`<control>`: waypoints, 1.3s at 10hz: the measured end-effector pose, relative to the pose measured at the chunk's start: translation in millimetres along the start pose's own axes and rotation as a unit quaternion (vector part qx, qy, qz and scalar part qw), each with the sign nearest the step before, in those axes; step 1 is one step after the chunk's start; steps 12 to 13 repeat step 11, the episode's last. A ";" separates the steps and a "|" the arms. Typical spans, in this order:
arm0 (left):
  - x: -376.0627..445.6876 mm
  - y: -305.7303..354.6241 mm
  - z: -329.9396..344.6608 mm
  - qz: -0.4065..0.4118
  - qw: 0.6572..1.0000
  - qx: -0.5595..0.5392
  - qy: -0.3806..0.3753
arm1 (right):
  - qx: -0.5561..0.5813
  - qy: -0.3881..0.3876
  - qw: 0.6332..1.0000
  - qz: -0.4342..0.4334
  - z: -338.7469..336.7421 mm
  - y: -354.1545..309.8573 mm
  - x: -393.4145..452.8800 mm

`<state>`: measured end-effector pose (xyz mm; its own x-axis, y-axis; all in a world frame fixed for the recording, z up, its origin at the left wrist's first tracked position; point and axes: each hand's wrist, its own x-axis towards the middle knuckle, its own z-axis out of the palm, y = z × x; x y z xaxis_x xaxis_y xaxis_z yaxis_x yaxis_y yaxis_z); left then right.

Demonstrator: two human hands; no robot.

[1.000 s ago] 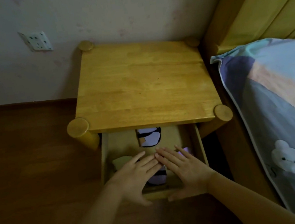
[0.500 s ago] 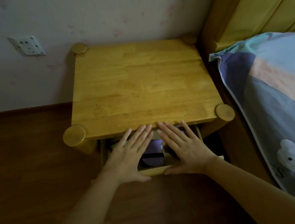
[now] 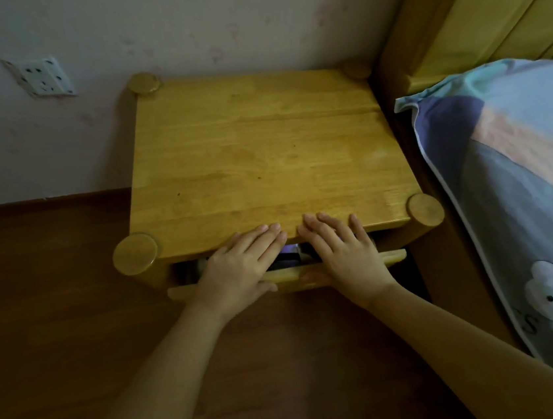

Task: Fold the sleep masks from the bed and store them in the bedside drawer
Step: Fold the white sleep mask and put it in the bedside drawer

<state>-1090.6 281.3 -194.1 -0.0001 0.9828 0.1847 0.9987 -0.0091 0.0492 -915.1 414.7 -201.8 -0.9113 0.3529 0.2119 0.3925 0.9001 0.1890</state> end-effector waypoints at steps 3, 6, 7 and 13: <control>9.0 -2.3 9.7 0.028 0.995 0.081 0.056 | -0.049 0.039 0.997 0.045 11.3 -11.4 8.4; 28.3 4.5 23.4 0.032 0.972 0.170 0.161 | -0.076 0.065 0.990 0.097 1.9 -23.6 33.2; 29.1 8.2 27.4 0.019 0.969 0.180 0.166 | -0.084 0.064 0.990 0.097 -0.1 -22.5 35.8; 19.6 6.6 -36.4 0.004 0.991 0.052 -0.123 | 0.027 -0.145 0.988 0.039 -45.6 -13.6 36.9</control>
